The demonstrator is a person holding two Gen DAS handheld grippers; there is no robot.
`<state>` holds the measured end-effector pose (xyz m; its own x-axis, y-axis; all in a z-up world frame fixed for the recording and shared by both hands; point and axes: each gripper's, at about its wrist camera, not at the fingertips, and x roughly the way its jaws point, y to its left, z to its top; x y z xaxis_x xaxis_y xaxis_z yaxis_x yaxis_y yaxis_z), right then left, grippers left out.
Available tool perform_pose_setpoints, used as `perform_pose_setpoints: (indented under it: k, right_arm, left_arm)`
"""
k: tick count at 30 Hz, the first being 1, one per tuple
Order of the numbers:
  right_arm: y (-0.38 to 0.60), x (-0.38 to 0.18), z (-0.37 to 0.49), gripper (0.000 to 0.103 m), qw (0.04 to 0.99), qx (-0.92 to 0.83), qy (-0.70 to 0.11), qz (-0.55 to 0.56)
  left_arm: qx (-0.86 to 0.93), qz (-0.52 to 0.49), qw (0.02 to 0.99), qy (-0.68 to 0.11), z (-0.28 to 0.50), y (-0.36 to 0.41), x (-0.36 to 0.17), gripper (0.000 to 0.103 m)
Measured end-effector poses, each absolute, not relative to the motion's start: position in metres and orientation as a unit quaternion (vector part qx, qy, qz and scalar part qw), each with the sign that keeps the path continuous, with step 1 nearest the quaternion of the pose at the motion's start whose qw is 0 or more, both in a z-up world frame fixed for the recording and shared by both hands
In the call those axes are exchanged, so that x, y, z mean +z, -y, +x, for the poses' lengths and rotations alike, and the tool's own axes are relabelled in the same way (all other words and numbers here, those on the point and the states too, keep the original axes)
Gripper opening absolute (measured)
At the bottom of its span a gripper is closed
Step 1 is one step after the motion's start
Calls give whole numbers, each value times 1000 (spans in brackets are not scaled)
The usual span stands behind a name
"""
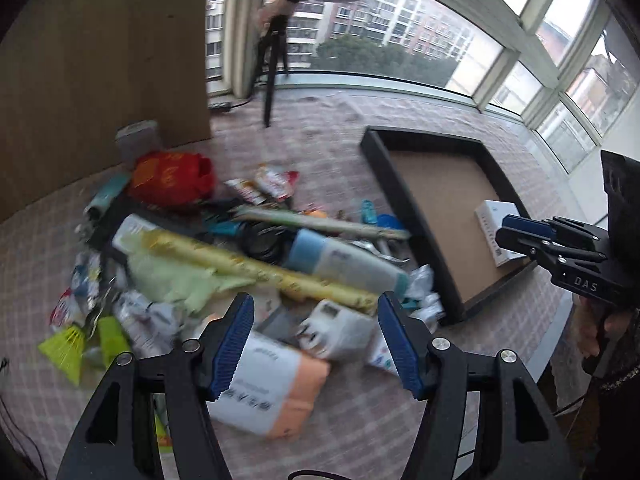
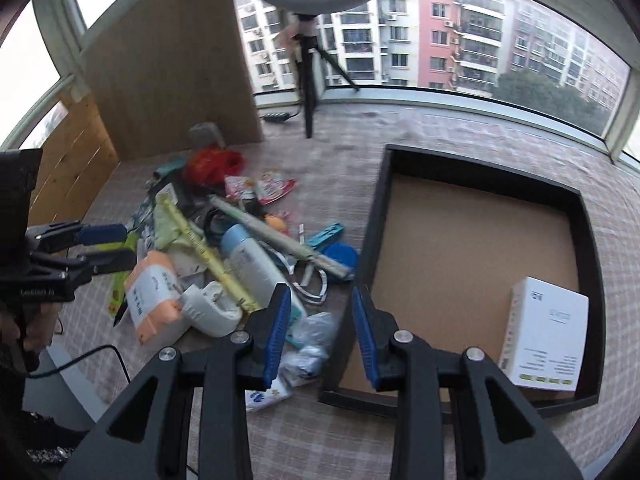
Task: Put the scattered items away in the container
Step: 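Grasp the black pen with the left gripper while the right approaches the white plug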
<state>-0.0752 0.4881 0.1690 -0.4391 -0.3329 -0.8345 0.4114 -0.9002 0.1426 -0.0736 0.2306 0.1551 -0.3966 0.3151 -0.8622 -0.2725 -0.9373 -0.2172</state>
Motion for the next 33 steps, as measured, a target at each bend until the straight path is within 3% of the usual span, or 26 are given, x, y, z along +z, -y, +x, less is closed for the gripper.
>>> perform_pose_setpoints:
  k: [9, 17, 22, 33]
  right_arm:
    - [-415, 146, -57, 32, 306, -808, -89, 496]
    - [-377, 105, -39, 38, 336, -767, -171, 520]
    - [-364, 91, -34, 45, 342, -755, -225, 513]
    - [-343, 79, -49, 45, 342, -747, -266, 504]
  left_arm:
    - [822, -551, 111, 89, -28, -154, 117, 62]
    - [816, -567, 94, 69, -8, -126, 87, 60]
    - [805, -582, 105, 49, -5, -114, 65, 43]
    - [788, -597, 147, -36, -36, -137, 40, 27]
